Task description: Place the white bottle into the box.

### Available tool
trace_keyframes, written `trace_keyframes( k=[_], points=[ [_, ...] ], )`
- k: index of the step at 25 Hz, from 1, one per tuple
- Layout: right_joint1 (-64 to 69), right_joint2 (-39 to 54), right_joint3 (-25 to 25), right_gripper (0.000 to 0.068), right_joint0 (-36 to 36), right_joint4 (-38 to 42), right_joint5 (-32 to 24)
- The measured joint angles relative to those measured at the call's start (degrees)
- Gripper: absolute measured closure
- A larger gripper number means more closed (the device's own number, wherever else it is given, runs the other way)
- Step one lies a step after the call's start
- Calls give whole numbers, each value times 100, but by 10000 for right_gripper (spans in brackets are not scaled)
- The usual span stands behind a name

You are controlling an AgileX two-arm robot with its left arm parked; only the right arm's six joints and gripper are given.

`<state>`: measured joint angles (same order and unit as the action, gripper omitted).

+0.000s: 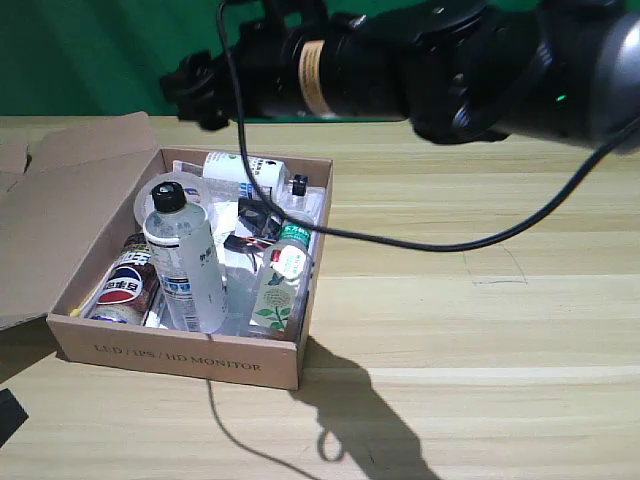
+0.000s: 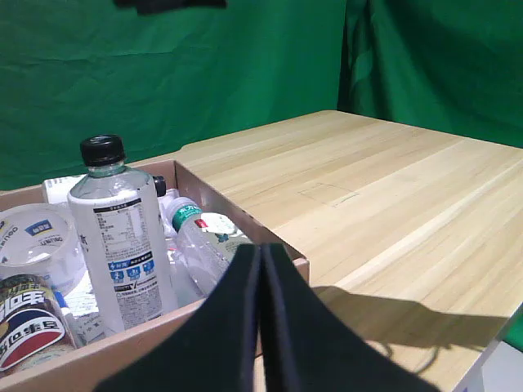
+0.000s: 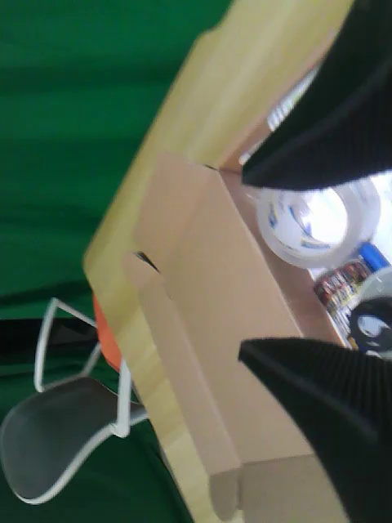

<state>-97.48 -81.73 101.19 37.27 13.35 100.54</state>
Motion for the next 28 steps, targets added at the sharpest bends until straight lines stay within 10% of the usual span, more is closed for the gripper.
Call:
trace_keyframes(
  k=[5,7,28],
  points=[
    [878,211,-36,625,-745,-135,-161],
    [1314,502,-53,665,-1206,-226,-178],
    [7766,5609,-163,680,-3187,-1995,-782]
  ],
)
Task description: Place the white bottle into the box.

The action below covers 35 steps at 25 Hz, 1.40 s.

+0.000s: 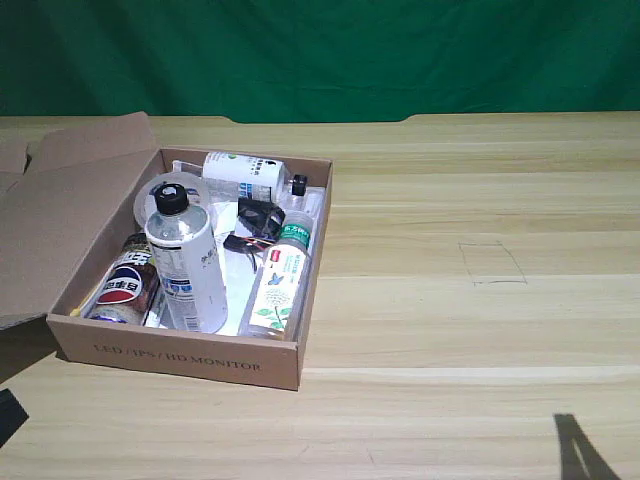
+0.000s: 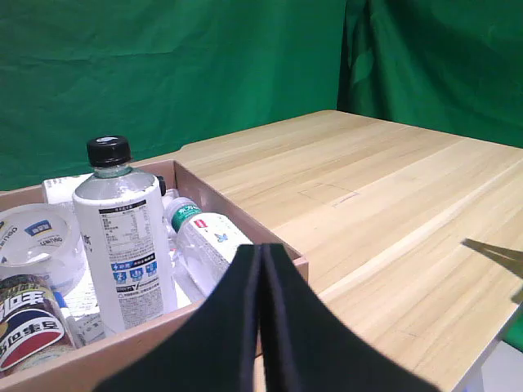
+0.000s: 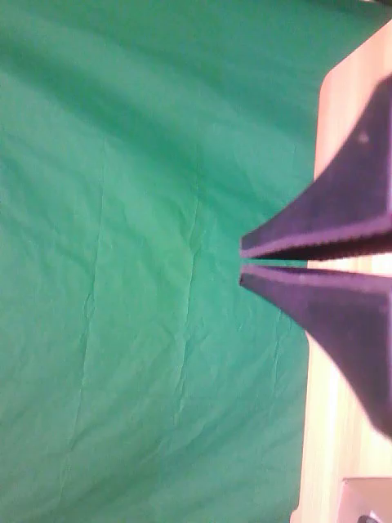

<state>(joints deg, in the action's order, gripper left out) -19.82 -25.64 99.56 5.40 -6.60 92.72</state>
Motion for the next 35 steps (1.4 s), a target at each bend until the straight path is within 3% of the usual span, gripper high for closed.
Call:
trace_keyframes(
  k=[4,11,20,35],
  points=[
    [917,852,-7,680,0,-70,-4],
    [1137,1676,-14,680,0,188,-4],
    [1137,1722,-4,680,0,701,71],
    [1137,1722,1,680,0,744,85]
  ],
)
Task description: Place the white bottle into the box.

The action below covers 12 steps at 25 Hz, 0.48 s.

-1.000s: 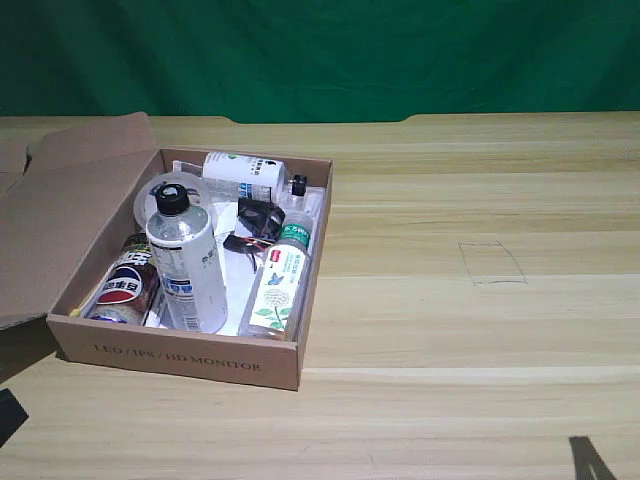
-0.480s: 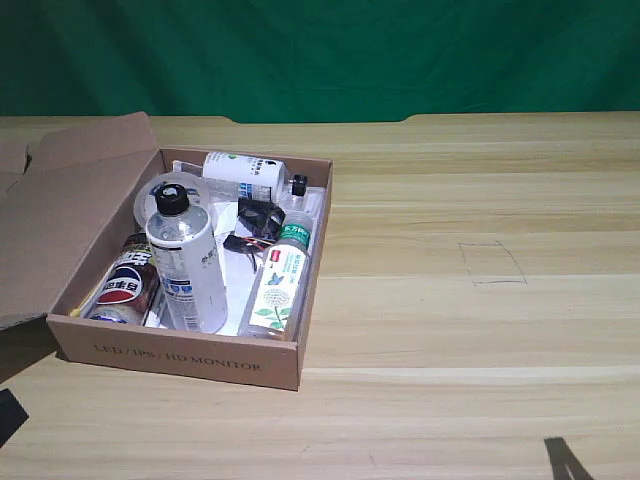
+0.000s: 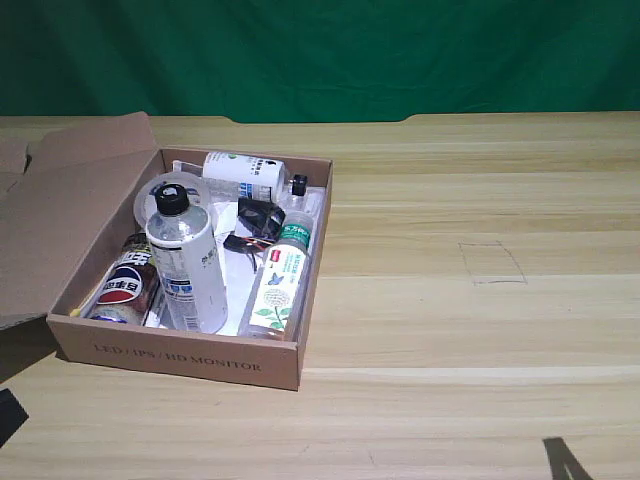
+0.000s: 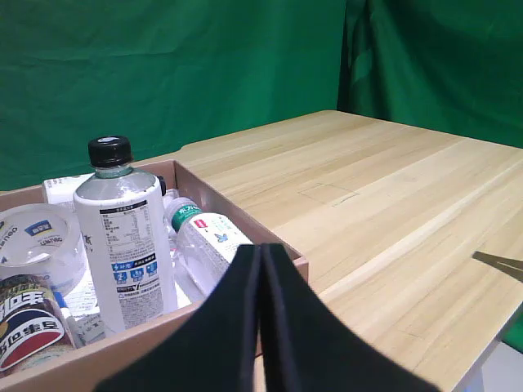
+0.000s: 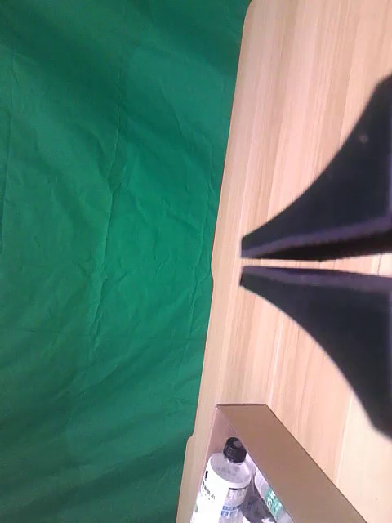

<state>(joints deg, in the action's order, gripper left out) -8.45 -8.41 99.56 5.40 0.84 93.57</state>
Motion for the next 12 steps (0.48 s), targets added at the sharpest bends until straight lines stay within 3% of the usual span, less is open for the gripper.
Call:
trace_keyframes(
  k=[7,12],
  points=[
    [0,0,31,680,0,543,0],
    [0,0,30,680,0,410,0]
  ],
)
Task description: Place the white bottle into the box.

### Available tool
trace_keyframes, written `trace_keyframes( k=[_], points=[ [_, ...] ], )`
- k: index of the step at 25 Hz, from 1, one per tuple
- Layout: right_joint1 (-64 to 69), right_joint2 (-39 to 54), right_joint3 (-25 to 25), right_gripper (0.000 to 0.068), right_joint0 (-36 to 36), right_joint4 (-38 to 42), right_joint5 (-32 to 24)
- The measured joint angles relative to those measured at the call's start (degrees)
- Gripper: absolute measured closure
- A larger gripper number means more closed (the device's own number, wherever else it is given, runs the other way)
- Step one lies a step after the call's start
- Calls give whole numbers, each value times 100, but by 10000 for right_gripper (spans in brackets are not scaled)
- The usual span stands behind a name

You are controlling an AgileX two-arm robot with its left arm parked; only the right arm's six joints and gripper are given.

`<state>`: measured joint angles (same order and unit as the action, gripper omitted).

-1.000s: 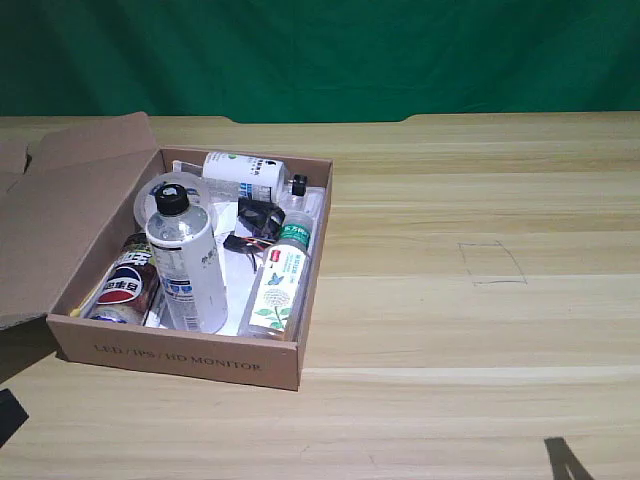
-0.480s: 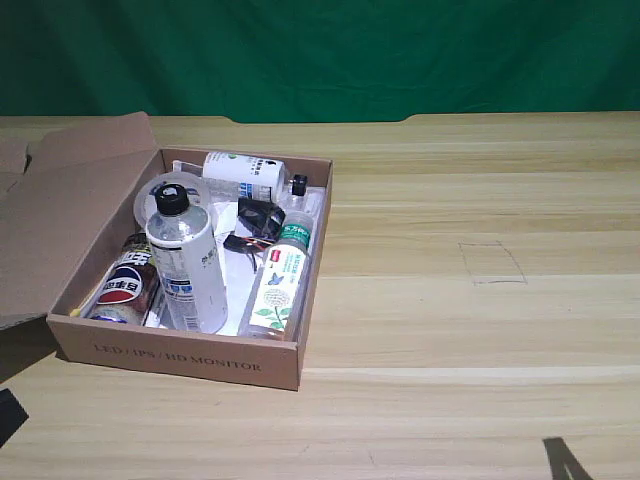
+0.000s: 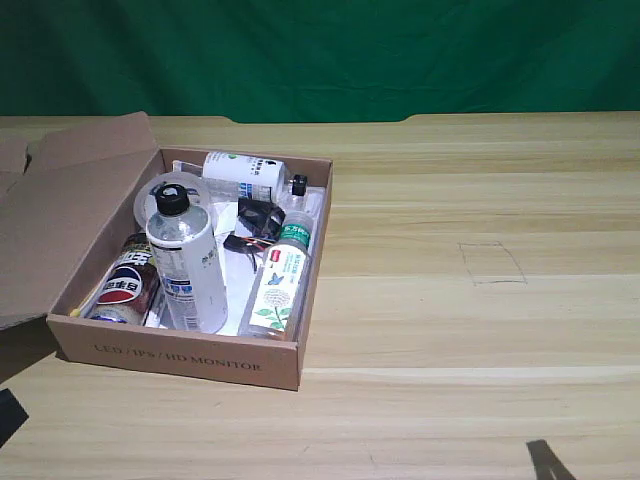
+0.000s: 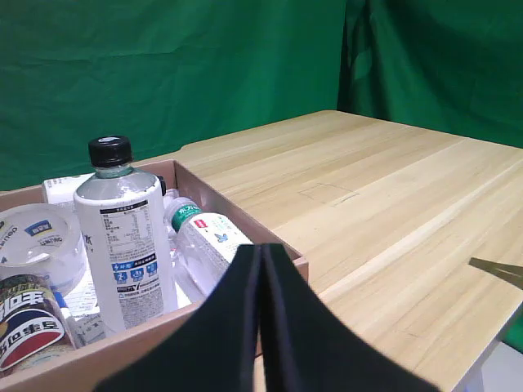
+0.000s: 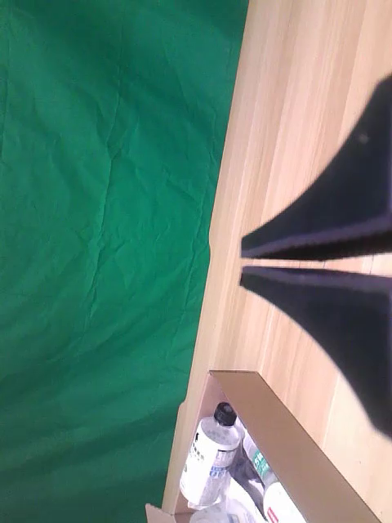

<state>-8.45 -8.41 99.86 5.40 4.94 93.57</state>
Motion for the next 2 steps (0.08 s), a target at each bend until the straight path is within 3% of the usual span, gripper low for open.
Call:
trace_keyframes(
  k=[2],
  points=[
    [0,0,0,680,0,-14,0]
  ],
)
